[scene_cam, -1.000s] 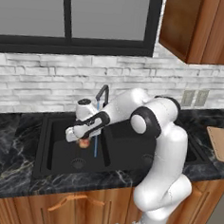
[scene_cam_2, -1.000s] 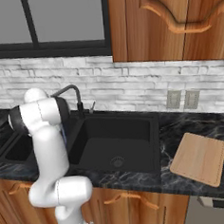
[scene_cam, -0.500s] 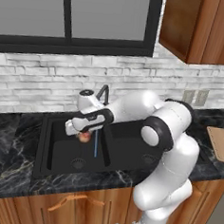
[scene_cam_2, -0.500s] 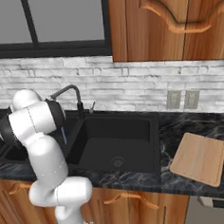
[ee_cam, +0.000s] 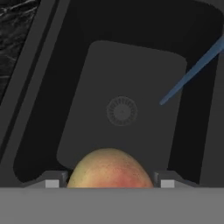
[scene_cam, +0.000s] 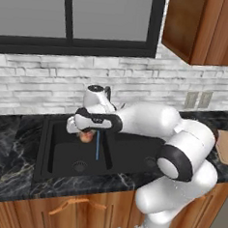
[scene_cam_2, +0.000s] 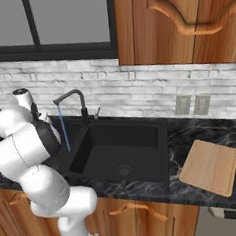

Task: Pick the peach from the sink and place it on the cutting board to airdry. Then turn off the sink faucet.

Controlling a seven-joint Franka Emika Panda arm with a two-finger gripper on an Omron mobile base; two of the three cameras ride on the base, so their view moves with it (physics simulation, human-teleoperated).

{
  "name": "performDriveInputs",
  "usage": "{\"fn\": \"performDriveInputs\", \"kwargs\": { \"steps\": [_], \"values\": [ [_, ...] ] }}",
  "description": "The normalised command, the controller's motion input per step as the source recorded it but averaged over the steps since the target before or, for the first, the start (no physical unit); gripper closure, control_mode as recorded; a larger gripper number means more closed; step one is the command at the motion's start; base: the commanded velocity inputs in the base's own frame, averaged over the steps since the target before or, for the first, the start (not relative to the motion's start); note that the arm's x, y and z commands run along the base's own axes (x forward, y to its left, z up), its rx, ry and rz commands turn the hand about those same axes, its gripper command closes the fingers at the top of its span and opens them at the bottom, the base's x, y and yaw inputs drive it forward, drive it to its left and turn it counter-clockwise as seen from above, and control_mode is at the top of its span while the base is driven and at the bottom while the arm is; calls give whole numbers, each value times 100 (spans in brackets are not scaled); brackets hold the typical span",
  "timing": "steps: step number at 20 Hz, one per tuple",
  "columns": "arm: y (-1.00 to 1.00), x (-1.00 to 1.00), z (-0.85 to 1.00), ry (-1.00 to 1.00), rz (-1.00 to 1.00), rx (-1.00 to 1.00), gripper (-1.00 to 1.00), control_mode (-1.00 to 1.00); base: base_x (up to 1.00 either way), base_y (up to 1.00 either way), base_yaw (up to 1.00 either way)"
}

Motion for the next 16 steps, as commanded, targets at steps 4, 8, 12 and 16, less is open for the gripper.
{"fn": "performDriveInputs", "kwargs": {
  "steps": [4, 8, 12, 16],
  "values": [
    [-3, -56, 58, -9, 0, 2, 100, -100, 0, 0, 0],
    [-3, -60, 41, -15, 0, -2, 100, -100, 0, 0, 0],
    [-24, -62, 44, -11, 0, -2, 100, -100, 0, 0, 0],
    [-38, -63, 50, -5, -1, 0, 100, -100, 0, 0, 0]
  ]
}}
